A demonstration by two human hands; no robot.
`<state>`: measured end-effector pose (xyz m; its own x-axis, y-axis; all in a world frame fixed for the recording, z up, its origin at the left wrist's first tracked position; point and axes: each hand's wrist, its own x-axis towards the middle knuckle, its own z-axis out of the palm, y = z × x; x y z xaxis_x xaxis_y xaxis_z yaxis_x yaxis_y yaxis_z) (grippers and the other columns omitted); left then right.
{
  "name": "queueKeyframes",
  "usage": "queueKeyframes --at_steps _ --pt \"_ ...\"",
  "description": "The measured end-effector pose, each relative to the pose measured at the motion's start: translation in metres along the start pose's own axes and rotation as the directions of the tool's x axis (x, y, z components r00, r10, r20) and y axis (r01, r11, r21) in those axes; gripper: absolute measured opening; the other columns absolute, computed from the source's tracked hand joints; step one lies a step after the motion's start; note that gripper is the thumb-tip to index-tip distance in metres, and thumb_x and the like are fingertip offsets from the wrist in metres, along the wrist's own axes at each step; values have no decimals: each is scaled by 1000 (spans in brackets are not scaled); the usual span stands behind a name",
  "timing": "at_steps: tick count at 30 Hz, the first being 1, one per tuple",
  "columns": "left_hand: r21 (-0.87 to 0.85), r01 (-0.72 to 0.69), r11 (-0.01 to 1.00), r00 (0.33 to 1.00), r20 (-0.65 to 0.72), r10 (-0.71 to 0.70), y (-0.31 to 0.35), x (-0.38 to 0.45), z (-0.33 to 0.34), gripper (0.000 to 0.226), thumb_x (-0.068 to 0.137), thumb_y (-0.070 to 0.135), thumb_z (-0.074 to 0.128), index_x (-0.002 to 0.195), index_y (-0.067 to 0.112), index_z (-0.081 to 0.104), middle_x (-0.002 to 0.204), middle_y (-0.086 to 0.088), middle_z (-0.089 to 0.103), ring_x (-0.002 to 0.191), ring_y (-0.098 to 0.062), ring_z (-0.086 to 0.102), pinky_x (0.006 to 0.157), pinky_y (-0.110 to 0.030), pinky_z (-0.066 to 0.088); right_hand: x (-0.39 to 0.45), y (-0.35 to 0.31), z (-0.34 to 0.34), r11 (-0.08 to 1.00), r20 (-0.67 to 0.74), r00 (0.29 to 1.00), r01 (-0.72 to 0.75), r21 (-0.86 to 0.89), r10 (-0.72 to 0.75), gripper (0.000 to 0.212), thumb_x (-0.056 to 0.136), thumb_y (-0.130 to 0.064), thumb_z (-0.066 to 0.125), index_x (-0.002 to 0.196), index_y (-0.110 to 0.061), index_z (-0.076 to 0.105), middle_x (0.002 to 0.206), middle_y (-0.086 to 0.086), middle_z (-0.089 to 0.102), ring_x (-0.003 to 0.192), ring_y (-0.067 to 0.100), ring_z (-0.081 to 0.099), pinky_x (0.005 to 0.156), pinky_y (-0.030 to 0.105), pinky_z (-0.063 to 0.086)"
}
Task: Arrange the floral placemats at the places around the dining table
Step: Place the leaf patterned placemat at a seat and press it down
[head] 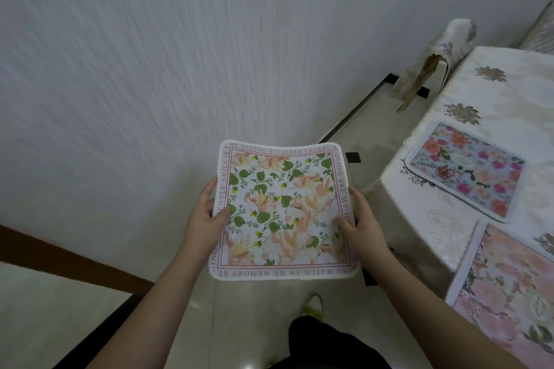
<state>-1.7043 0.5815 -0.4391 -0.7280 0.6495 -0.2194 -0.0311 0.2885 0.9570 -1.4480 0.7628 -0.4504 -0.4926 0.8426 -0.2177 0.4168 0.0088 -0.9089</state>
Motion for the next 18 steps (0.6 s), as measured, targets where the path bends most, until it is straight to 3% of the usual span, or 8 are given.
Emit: queueKeyframes --at_steps 3,5,7,10,12,18 --pt "8 -7 1000 1000 26 7 16 35 22 70 95 7 63 146 49 37 104 11 76 84 -19 77 62 -36 63 35 5 -14 999 -35 999 -25 30 26 64 94 -20 62 146 -41 31 120 -16 66 99 -1 68 80 27 60" --pt "12 -1 1000 999 34 0 28 58 40 70 95 7 63 146 48 38 105 8 76 84 -19 77 62 -36 63 60 5 -24 999 -43 998 -34 26 36 64 94 -19 61 146 -41 31 120 -15 66 98 3 70 83 35 61" --pt "20 -3 1000 999 52 2 43 80 60 69 95 7 62 145 49 38 107 6 75 85 -18 77 64 -37 63 86 3 -35 999 -63 998 -22 28 24 62 94 -17 60 146 -39 33 118 -17 66 95 1 70 79 32 61" --pt "56 -6 998 998 68 2 62 112 86 69 96 7 61 147 47 36 112 4 74 88 -19 76 73 -46 63 120 -3 -53 1000 -81 997 -9 28 11 60 95 -15 59 145 -36 35 112 -24 64 88 -11 67 62 12 54" --pt "75 -11 997 996 87 5 74 132 102 71 96 7 61 149 45 34 113 3 74 89 -20 76 77 -50 62 142 -7 -65 1000 -93 996 -10 21 11 59 95 -14 59 146 -35 35 108 -28 61 82 -17 64 55 5 48" --pt "72 -13 997 993 116 5 94 181 128 72 96 7 60 150 45 32 112 3 74 88 -21 76 76 -51 62 191 -20 -85 1000 -112 993 -25 9 26 63 95 -16 59 147 -37 32 116 -23 63 85 -11 65 59 9 49"
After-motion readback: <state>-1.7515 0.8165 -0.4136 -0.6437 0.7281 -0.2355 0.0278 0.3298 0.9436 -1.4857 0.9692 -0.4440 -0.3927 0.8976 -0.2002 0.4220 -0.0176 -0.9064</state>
